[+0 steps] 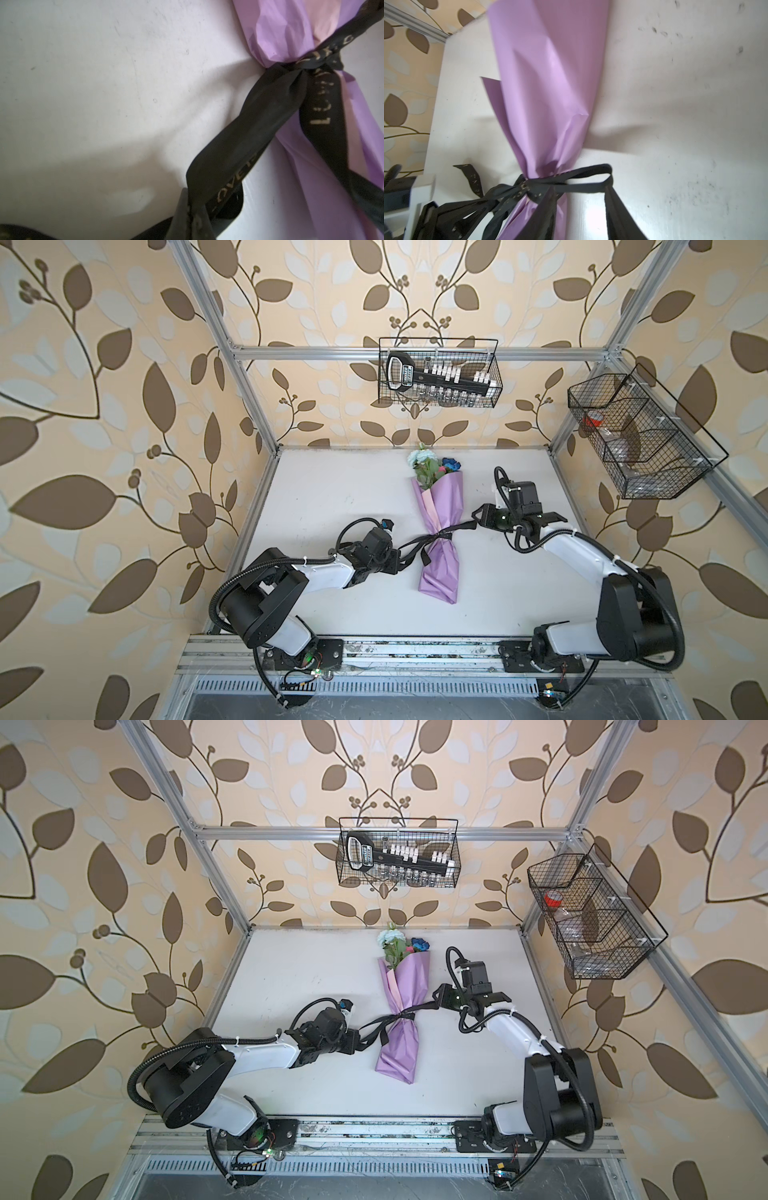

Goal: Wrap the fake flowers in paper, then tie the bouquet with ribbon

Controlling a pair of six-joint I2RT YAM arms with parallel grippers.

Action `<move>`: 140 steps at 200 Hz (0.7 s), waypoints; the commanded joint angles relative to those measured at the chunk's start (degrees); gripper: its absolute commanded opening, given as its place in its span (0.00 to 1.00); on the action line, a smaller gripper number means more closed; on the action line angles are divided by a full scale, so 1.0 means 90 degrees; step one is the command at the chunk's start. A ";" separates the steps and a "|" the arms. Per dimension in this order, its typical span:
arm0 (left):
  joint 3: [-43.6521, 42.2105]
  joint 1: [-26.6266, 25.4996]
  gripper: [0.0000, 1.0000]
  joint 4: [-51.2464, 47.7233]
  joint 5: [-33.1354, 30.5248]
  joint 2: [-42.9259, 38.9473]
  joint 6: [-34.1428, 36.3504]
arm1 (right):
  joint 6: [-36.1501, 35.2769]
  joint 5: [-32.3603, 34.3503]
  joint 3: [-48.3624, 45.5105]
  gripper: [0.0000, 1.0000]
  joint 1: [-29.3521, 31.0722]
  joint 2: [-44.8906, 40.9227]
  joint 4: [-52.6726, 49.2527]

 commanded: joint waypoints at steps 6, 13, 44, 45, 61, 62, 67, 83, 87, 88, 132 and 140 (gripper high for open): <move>0.0249 -0.0037 0.00 0.0093 0.0139 -0.0006 -0.0092 | 0.0160 0.0706 -0.0132 0.41 0.0711 -0.0545 -0.0675; 0.0242 -0.0037 0.00 0.0075 0.0121 -0.0023 -0.0122 | 0.0232 0.0889 -0.0083 0.41 0.1010 -0.0636 -0.0794; 0.0335 -0.0029 0.27 -0.0627 -0.0665 -0.0168 -0.0405 | 0.0440 0.1575 0.0057 0.42 0.1823 -0.0788 -0.1149; 0.0336 -0.0033 0.28 -0.0655 -0.0700 -0.0184 -0.0420 | 0.0444 0.1572 0.0058 0.42 0.1827 -0.0796 -0.1157; 0.0392 -0.0027 0.49 -0.1096 -0.1173 -0.0548 -0.0537 | 0.0475 0.1542 0.0059 0.42 0.1831 -0.0884 -0.1174; 0.0399 -0.0027 0.50 -0.1134 -0.1194 -0.0579 -0.0540 | 0.0476 0.1551 0.0059 0.42 0.1831 -0.0888 -0.1174; 0.0456 -0.0026 0.57 -0.1327 -0.1328 -0.0704 -0.0535 | 0.0473 0.1561 0.0068 0.43 0.1826 -0.0918 -0.1184; 0.0718 -0.0027 0.64 -0.1957 -0.1694 -0.1074 -0.0463 | 0.0476 0.1702 0.0097 0.43 0.1830 -0.1035 -0.1245; 0.0779 -0.0028 0.65 -0.2100 -0.1771 -0.1173 -0.0447 | 0.0473 0.1748 0.0107 0.43 0.1826 -0.1054 -0.1268; 0.0793 -0.0027 0.66 -0.2139 -0.1795 -0.1199 -0.0441 | 0.0475 0.1757 0.0108 0.43 0.1828 -0.1061 -0.1270; 0.1174 -0.0031 0.80 -0.2732 -0.1778 -0.1978 -0.0084 | 0.0519 0.2256 0.0110 0.48 0.1629 -0.1284 -0.1550; 0.1214 -0.0029 0.81 -0.2733 -0.1642 -0.2019 -0.0070 | 0.0554 0.2255 0.0061 0.49 0.1533 -0.1348 -0.1545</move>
